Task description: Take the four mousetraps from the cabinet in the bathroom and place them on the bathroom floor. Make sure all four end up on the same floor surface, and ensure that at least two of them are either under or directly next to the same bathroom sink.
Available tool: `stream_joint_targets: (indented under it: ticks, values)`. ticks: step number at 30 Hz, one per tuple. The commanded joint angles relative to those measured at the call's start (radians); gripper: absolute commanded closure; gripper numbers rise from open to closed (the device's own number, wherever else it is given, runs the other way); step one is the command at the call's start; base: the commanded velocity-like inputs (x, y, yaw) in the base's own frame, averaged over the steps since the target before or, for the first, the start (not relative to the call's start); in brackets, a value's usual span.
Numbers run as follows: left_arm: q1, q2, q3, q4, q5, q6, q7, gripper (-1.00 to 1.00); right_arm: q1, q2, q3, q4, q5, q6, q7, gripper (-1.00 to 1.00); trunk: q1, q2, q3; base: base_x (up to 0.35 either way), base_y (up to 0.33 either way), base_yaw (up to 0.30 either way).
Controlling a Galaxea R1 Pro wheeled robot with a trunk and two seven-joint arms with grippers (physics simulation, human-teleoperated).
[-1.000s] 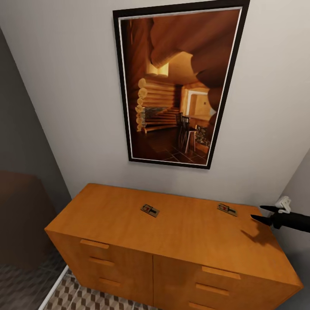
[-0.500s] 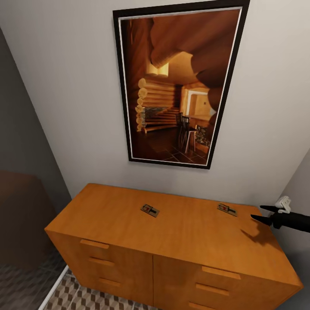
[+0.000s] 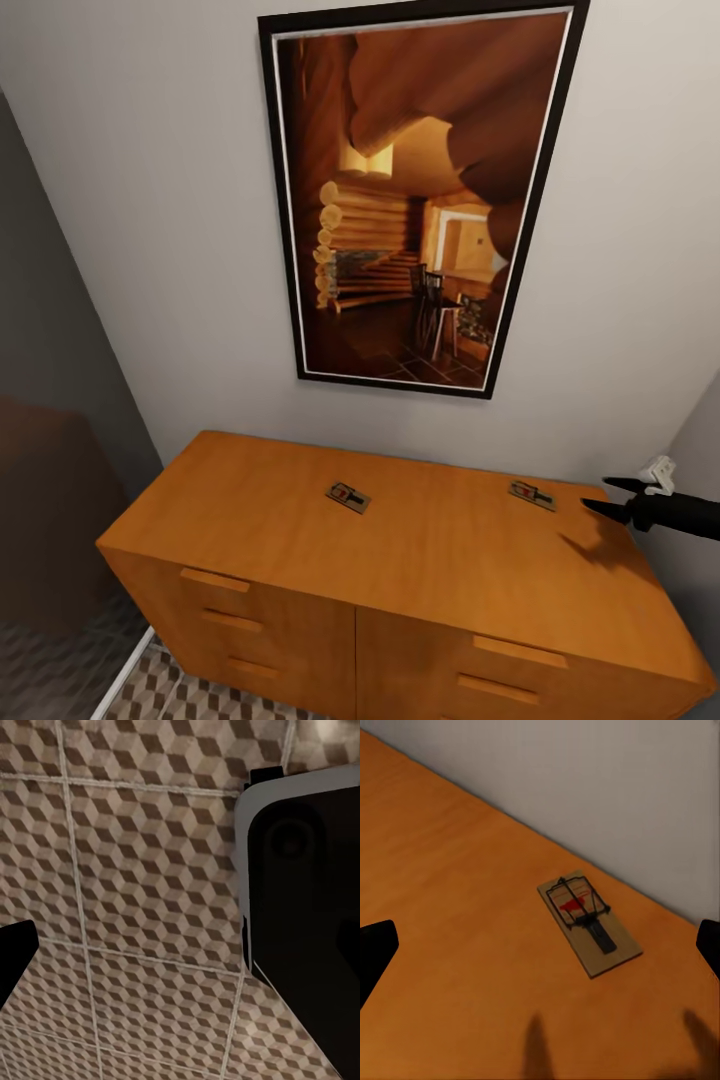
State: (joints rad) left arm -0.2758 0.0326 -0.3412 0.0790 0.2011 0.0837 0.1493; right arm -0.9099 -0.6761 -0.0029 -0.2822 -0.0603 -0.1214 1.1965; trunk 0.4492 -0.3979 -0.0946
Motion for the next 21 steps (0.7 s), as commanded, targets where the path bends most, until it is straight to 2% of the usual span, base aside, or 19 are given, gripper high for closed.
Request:
stream_joint_targets:
  ticks: [1, 21]
  values:
    - [-0.001, 0.0, -0.008, 0.001, 0.009, 0.003, 0.001, -1.0, -0.001, 0.001, 0.0, 0.002, -0.001, -0.006, 0.002, -1.0, 0.001, -0.002, -0.002, 0.072, 0.0, 0.0]
    - [-0.001, 0.0, -0.008, 0.001, 0.01, 0.003, 0.001, -1.0, -0.001, 0.006, 0.0, 0.003, 0.0, -0.006, 0.001, -1.0, 0.001, -0.002, -0.002, 0.011, 0.0, 0.0]
